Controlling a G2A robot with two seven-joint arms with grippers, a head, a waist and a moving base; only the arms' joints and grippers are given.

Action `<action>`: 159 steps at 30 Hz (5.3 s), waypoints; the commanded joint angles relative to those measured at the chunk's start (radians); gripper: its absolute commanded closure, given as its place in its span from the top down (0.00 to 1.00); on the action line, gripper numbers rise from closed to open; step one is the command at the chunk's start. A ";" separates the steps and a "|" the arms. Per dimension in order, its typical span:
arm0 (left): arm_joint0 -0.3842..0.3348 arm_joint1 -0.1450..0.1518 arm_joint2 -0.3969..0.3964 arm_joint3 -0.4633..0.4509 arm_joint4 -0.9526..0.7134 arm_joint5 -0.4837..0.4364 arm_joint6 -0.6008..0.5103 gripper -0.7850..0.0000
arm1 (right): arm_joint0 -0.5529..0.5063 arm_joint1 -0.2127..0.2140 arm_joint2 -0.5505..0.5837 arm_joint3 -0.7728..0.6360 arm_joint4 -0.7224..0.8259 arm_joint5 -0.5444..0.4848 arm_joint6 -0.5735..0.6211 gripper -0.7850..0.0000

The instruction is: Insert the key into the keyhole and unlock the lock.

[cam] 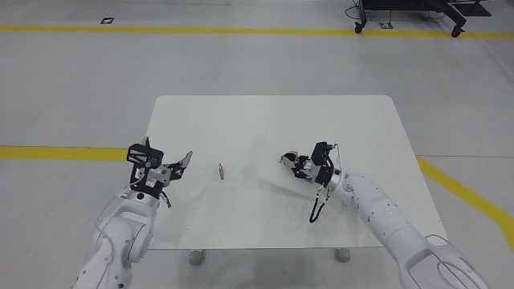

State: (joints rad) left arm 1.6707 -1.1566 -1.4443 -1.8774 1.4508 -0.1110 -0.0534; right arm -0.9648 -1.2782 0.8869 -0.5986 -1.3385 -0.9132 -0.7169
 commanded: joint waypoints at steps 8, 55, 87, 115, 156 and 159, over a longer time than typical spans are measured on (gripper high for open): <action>-0.160 -0.027 0.265 0.040 0.088 -0.095 -0.099 1.00 | 0.007 0.014 -0.003 0.031 -0.062 -0.030 -0.102 0.00; -0.526 -0.124 0.375 0.289 0.135 -0.020 -0.009 1.00 | 0.007 0.014 -0.003 0.034 -0.064 -0.032 -0.104 0.00; -0.212 -0.064 0.040 0.047 -0.363 -0.330 -0.028 1.00 | -0.120 0.084 -0.116 -0.329 0.879 -0.099 0.198 0.00; -0.337 -0.077 0.220 0.224 -1.327 -0.197 -0.651 0.29 | -0.090 0.054 -0.154 -0.340 1.788 -0.099 0.940 0.00; -0.363 -0.064 0.281 0.232 -1.219 -0.163 -0.599 0.29 | -0.035 -0.063 -0.098 -0.156 2.185 -0.083 1.540 0.00; -0.364 -0.063 0.286 0.232 -1.210 -0.161 -0.602 0.28 | -0.034 -0.065 -0.096 -0.156 2.177 -0.080 1.544 0.00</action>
State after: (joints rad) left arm 1.3071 -1.2197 -1.1601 -1.6459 0.2373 -0.2730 -0.6546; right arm -0.9991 -1.3426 0.7899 -0.7554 0.8414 -0.9933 0.8268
